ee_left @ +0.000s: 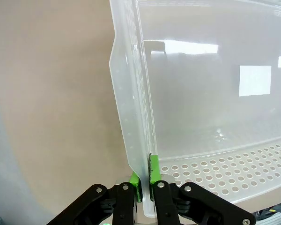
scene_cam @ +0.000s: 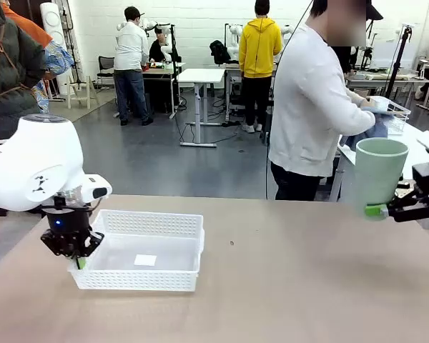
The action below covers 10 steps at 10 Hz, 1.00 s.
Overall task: Clean and organize the cups into the basket.
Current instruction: Pick up the Organizing basket and move it to the center of the table, then pick up the Reusable plastic cup from the right side of the table and place it inside the Organizing basket.
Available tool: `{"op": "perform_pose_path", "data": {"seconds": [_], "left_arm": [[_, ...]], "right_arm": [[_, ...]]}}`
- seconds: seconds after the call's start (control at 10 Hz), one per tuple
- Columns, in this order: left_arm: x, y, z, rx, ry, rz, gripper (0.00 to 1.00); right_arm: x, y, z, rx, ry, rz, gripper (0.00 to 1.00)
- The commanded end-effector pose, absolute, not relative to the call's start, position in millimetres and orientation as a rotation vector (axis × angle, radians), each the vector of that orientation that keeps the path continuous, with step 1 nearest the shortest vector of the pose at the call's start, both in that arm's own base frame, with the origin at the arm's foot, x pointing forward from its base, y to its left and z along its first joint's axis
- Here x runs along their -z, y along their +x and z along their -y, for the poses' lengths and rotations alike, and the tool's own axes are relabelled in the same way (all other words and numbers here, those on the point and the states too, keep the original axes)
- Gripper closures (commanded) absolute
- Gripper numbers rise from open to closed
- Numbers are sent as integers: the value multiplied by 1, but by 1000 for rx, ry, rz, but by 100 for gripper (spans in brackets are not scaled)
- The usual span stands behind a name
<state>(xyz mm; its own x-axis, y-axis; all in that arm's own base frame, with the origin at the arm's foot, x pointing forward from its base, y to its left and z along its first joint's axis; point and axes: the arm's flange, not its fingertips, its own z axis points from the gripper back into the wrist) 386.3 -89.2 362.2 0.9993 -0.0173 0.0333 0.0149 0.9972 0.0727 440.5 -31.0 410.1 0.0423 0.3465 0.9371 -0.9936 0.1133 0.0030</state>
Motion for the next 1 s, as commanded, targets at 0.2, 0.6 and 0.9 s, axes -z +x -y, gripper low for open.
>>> {"op": "perform_pose_path", "data": {"seconds": [0.2,0.6,0.9], "left_arm": [[-370,369,153,44,6,39,98],[-369,372,212,-89,-38,81,98],[-363,370,239,-78,-55,71,98]], "right_arm": [[-447,443,19,-1174,824,1005,35],[-467,453,15,-1131,792,1035,35],[-466,454,17,-1118,781,1040,35]]}}
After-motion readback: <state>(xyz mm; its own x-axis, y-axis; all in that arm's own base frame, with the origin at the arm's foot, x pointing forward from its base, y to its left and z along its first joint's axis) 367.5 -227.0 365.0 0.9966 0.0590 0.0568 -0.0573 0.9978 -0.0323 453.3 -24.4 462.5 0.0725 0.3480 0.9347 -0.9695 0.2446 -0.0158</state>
